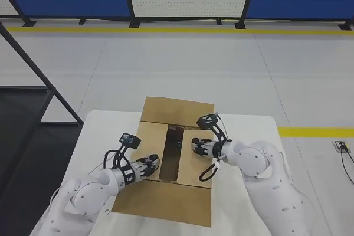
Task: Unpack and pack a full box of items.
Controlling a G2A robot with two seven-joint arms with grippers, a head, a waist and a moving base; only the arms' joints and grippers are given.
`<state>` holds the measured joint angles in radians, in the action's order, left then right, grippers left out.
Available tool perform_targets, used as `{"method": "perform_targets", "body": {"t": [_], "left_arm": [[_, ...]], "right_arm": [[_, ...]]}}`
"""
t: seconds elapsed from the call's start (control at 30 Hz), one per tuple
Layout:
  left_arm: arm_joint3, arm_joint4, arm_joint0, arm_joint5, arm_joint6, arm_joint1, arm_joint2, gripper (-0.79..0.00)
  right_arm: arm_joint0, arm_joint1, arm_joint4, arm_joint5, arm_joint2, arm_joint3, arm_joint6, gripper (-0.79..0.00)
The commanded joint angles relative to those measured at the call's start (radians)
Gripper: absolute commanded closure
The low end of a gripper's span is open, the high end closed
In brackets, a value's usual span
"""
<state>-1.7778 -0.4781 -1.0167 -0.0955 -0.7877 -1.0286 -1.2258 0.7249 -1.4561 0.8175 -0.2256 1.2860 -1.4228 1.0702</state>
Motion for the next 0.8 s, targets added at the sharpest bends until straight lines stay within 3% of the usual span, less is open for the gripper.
{"method": "perform_targets", "body": {"t": [0.0, 0.33, 0.53, 0.67, 0.7, 0.73, 0.77], "left_arm": [[0.001, -0.001, 0.001, 0.003, 0.000, -0.001, 0.002, 0.000], [-0.028, 0.037, -0.007, 0.004, 0.028, -0.002, -0.019, 0.000], [-0.122, 0.079, -0.048, -0.010, 0.052, 0.005, -0.090, 0.000], [-0.185, 0.135, -0.078, -0.018, 0.082, 0.011, -0.165, 0.000], [-0.197, 0.151, -0.088, -0.023, 0.086, 0.012, -0.187, 0.000], [-0.209, 0.168, -0.098, -0.031, 0.098, 0.014, -0.214, 0.000], [-0.217, 0.185, -0.112, -0.036, 0.099, 0.016, -0.240, 0.000]], "right_arm": [[0.000, 0.002, -0.004, 0.002, -0.001, -0.003, -0.003, 0.000], [-0.002, 0.016, -0.040, 0.025, 0.019, -0.022, -0.034, 0.000], [0.005, 0.028, -0.085, 0.067, 0.080, -0.048, -0.104, 0.000], [-0.024, 0.033, -0.117, 0.120, 0.125, 0.011, -0.164, 0.000], [-0.035, 0.034, -0.127, 0.125, 0.131, 0.034, -0.177, -0.092], [-0.046, 0.035, -0.134, 0.131, 0.139, 0.060, -0.192, -0.296], [-0.055, 0.037, -0.141, 0.137, 0.148, 0.083, -0.211, -0.785]]}}
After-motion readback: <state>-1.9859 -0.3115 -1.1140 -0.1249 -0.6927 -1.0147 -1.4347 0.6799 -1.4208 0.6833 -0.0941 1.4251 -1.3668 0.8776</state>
